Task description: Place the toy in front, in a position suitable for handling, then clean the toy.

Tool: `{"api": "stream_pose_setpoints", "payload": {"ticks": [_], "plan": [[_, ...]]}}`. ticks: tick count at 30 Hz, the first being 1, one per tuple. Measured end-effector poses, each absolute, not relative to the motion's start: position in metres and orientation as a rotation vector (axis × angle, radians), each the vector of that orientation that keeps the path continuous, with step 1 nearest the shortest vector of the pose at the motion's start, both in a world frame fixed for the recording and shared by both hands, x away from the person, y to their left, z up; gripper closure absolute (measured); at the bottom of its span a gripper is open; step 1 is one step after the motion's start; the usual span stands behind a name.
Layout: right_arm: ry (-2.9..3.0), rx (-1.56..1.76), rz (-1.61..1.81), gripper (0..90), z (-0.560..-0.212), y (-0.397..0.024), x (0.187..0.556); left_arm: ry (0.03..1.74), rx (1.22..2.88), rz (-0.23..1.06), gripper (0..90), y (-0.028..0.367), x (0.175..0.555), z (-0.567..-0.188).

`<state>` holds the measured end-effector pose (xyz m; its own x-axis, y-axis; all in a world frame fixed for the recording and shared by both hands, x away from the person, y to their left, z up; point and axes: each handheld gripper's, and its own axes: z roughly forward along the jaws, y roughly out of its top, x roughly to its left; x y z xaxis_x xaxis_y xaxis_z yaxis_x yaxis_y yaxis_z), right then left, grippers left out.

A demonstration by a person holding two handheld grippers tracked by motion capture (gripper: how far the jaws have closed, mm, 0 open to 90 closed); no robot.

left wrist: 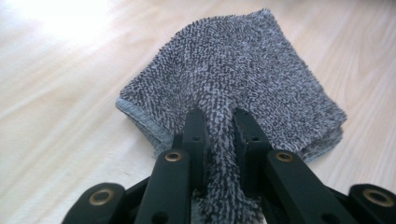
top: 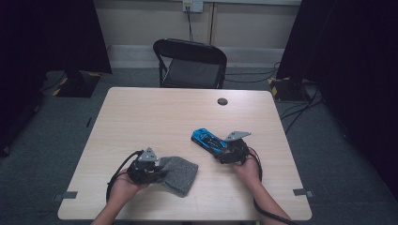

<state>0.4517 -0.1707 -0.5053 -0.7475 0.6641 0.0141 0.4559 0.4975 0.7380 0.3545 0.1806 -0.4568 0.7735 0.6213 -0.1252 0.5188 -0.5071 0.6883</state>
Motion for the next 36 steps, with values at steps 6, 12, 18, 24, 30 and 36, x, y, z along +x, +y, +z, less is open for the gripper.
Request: {"api": "stream_pose_setpoints", "payload": {"ticks": [6, 12, 18, 24, 30, 36], "plan": [[2.472, 0.949, 1.098, 23.5, -0.505, -0.171, 0.452, 0.892, 2.157, 0.154, 77.2, 0.189, 0.358, -0.455], [2.472, 0.949, 1.097, 23.5, -0.505, -0.171, 0.452, 0.903, 2.11, 0.168, 77.3, 0.196, 0.359, -0.449], [2.472, 0.949, 1.097, 23.5, -0.505, -0.171, 0.452, 0.919, 2.102, 0.183, 77.3, 0.201, 0.361, -0.448], [2.472, 0.949, 1.098, 23.5, -0.505, -0.171, 0.452, 0.945, 2.071, 0.155, 77.3, 0.205, 0.365, -0.447], [2.472, 0.949, 1.097, 23.5, -0.505, -0.171, 0.452, 1.01, 2.037, 0.137, 77.3, 0.202, 0.379, -0.444], [2.472, 0.948, 1.097, 23.6, -0.505, -0.171, 0.452, 1.038, 1.983, 0.16, 77.4, 0.193, 0.395, -0.434]]}}
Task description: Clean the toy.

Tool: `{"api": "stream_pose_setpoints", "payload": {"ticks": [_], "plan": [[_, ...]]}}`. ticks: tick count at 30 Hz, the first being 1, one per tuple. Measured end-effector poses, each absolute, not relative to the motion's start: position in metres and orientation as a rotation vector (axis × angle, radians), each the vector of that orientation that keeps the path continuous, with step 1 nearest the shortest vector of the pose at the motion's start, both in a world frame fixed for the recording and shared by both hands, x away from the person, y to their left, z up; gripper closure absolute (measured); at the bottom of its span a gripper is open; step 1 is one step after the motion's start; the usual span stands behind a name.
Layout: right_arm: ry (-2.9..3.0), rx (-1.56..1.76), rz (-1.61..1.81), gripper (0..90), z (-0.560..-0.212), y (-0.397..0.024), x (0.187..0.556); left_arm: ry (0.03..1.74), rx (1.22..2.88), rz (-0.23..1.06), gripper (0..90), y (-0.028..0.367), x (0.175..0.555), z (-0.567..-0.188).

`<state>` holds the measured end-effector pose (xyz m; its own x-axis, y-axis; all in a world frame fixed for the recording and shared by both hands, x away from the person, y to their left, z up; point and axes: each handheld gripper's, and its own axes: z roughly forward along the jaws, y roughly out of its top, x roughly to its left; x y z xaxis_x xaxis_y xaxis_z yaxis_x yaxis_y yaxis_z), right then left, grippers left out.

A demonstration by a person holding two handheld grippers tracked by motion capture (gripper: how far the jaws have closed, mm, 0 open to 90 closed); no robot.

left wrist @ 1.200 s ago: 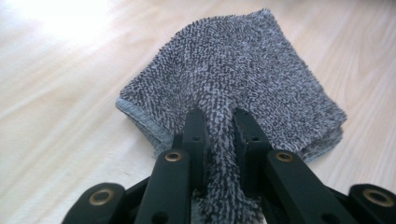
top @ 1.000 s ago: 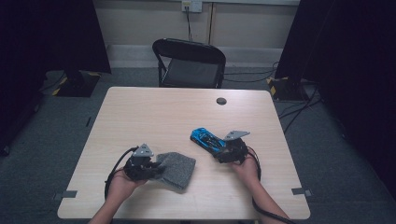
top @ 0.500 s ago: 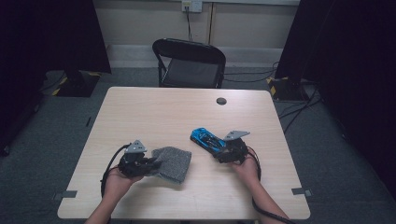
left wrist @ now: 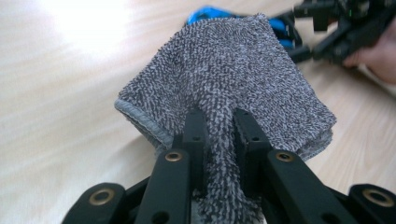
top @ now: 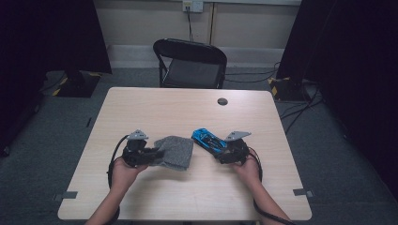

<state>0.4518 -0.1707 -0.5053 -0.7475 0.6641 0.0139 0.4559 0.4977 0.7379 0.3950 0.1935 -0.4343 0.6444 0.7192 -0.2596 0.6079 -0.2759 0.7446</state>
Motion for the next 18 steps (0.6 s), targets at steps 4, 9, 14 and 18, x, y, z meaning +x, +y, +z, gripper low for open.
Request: {"api": "stream_pose_setpoints", "payload": {"ticks": [4, 9, 14, 18], "plan": [[2.472, 0.949, 1.097, 23.5, -0.505, -0.171, 0.452, 1.029, 1.986, 0.166, 77.6, 0.184, 0.404, -0.43], [2.472, 0.949, 1.097, 23.5, -0.505, -0.171, 0.452, 1.026, 1.993, 0.171, 77.6, 0.173, 0.412, -0.427], [2.472, 0.949, 1.097, 23.5, -0.505, -0.171, 0.452, 1.028, 2.001, 0.16, 77.8, 0.165, 0.417, -0.425], [2.472, 0.949, 1.098, 23.5, -0.505, -0.171, 0.452, 1.029, 2.009, 0.165, 78.0, 0.16, 0.422, -0.423]]}}
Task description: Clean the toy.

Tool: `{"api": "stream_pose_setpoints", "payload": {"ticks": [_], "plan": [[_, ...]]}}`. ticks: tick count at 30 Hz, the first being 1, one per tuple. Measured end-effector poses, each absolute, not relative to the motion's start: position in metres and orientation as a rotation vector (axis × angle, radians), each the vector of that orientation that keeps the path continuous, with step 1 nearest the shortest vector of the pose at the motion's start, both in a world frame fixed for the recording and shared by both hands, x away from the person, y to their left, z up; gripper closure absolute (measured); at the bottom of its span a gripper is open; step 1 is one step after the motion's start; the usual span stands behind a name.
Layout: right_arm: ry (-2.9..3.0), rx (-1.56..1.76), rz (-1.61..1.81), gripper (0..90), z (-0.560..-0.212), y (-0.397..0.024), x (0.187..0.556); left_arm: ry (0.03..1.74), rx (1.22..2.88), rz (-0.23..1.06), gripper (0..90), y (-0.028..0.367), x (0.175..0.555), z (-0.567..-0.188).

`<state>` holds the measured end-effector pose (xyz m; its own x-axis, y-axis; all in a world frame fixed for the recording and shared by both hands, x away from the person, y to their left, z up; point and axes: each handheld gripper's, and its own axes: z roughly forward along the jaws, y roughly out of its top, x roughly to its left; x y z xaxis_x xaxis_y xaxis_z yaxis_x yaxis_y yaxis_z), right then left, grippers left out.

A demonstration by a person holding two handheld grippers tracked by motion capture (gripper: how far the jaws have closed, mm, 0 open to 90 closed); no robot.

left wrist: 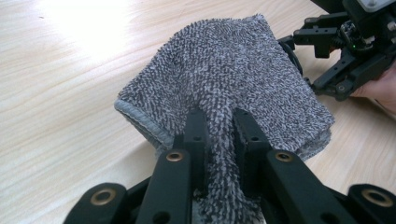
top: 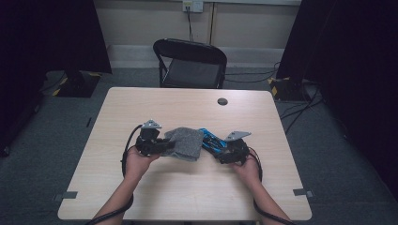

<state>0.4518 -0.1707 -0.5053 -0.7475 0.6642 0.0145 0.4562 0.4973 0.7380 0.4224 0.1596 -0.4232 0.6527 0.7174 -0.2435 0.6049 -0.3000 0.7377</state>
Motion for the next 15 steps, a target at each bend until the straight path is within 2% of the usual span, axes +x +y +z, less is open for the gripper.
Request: {"api": "stream_pose_setpoints", "payload": {"ticks": [15], "plan": [[2.472, 0.949, 1.098, 23.6, -0.505, -0.171, 0.452, 1.026, 2.008, 0.152, 77.9, 0.134, 0.44, -0.419]]}}
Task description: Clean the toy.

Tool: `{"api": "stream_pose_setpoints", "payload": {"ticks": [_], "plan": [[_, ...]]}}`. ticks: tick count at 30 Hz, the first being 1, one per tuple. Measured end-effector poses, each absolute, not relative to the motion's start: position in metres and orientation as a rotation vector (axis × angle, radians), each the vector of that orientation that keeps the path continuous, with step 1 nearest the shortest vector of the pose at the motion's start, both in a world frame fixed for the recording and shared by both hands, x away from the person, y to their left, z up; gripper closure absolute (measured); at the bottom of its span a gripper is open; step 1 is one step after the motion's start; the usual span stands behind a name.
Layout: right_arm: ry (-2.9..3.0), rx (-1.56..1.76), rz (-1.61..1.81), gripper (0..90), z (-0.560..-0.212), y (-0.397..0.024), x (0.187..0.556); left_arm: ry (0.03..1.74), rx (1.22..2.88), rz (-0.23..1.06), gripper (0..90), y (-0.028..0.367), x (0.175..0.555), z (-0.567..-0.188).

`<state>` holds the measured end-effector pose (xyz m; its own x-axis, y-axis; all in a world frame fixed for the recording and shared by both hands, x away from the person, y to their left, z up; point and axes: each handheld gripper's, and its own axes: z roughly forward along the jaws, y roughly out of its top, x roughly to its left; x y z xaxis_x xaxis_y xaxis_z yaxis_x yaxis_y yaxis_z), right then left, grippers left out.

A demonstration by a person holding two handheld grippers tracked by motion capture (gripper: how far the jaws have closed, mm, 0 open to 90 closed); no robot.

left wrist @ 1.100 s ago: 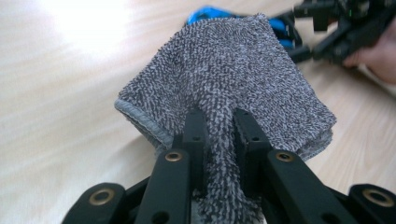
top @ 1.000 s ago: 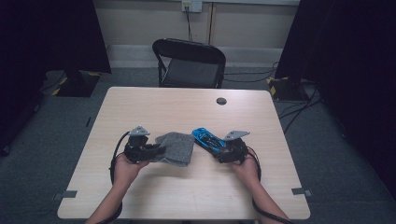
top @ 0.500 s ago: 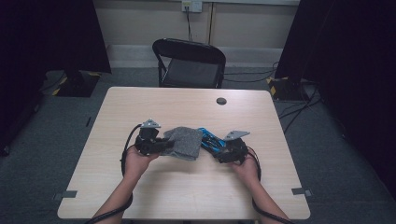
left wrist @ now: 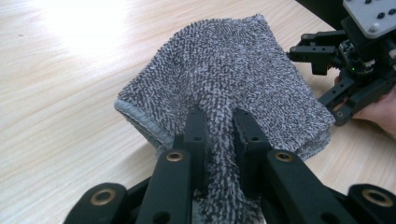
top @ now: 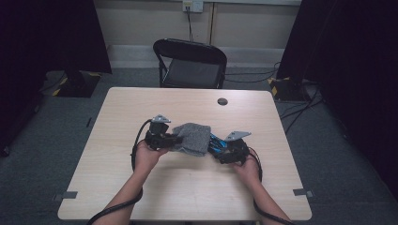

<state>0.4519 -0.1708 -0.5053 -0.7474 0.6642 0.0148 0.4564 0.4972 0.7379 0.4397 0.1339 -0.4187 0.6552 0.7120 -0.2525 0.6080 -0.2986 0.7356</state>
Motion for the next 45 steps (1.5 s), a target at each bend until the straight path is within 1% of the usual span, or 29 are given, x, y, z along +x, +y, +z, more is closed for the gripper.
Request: {"api": "stream_pose_setpoints", "payload": {"ticks": [10, 14, 18, 23, 31, 37, 40, 45], "plan": [[2.473, 0.949, 1.098, 23.6, -0.505, -0.171, 0.452, 1.031, 2.013, 0.121, 77.9, 0.117, 0.451, -0.423], [2.473, 0.948, 1.097, 23.6, -0.505, -0.171, 0.452, 1.022, 2.031, 0.091, 77.9, 0.103, 0.455, -0.425], [2.473, 0.948, 1.097, 23.6, -0.505, -0.171, 0.452, 1.0, 2.065, 0.104, 77.9, 0.087, 0.458, -0.426], [2.473, 0.948, 1.097, 23.6, -0.505, -0.171, 0.452, 0.981, 2.113, 0.086, 77.8, 0.068, 0.465, -0.428], [2.473, 0.947, 1.097, 23.6, -0.505, -0.171, 0.452, 0.967, 2.214, 0.139, 77.6, 0.046, 0.474, -0.436], [2.473, 0.947, 1.097, 23.6, -0.505, -0.171, 0.452, 0.971, 2.22, 0.143, 77.5, 0.038, 0.477, -0.44], [2.473, 0.947, 1.097, 23.6, -0.505, -0.171, 0.452, 0.961, 2.264, 0.177, 77.5, 0.032, 0.478, -0.443], [2.473, 0.947, 1.097, 23.6, -0.505, -0.171, 0.452, 0.97, 2.26, 0.181, 77.5, 0.034, 0.479, -0.443]]}}
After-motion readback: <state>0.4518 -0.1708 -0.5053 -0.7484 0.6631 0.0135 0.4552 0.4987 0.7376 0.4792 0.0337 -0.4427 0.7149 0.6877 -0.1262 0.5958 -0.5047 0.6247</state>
